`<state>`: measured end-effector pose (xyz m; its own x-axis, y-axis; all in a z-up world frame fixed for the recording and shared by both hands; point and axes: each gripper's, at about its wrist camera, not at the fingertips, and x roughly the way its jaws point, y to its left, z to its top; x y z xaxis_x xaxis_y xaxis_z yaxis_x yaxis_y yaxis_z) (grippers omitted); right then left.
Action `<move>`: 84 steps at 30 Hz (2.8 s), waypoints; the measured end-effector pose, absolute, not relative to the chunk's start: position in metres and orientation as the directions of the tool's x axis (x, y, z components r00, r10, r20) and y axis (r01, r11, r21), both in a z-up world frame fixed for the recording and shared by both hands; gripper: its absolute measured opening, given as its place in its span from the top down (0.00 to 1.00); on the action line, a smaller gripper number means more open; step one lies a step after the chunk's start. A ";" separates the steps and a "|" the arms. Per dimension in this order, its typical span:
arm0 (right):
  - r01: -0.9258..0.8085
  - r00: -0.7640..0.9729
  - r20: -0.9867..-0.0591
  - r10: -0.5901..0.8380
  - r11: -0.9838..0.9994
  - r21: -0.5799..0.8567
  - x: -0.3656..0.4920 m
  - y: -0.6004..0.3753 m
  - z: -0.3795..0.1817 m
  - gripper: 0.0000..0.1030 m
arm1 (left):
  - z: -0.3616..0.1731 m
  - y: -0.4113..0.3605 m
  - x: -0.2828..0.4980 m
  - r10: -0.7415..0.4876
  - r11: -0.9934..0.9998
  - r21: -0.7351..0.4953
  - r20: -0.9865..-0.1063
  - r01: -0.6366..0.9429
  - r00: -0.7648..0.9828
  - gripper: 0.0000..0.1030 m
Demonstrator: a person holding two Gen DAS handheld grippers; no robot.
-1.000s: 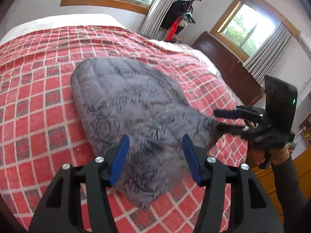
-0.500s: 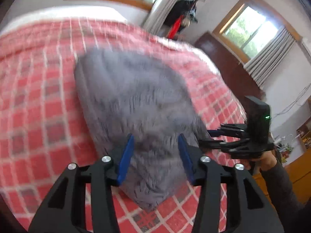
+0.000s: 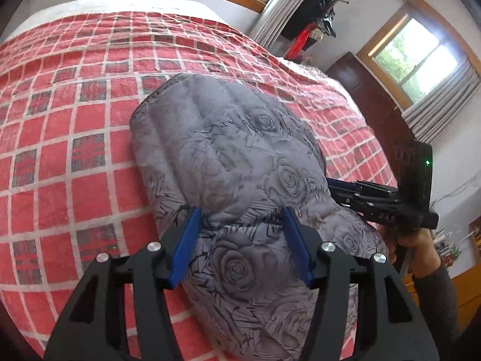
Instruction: Fold large clothes
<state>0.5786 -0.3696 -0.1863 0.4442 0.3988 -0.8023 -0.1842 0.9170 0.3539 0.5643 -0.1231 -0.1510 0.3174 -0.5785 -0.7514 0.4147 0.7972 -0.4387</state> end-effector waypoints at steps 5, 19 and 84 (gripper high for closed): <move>-0.160 0.525 -0.726 0.445 0.889 0.429 0.576 -0.395 -0.144 0.69 | -0.117 -0.115 0.574 -0.581 0.798 -0.419 -0.724 0.432 0.371 0.52; -0.136 0.434 -0.817 0.380 0.924 0.358 0.618 -0.377 -0.170 0.69 | -0.147 -0.130 0.618 -0.541 0.832 -0.442 -0.779 0.335 0.316 0.52; -0.087 0.293 -0.550 0.782 0.595 0.799 0.583 -0.389 -0.219 0.48 | -0.198 -0.102 0.566 -0.774 0.629 -0.711 -0.608 0.314 0.177 0.21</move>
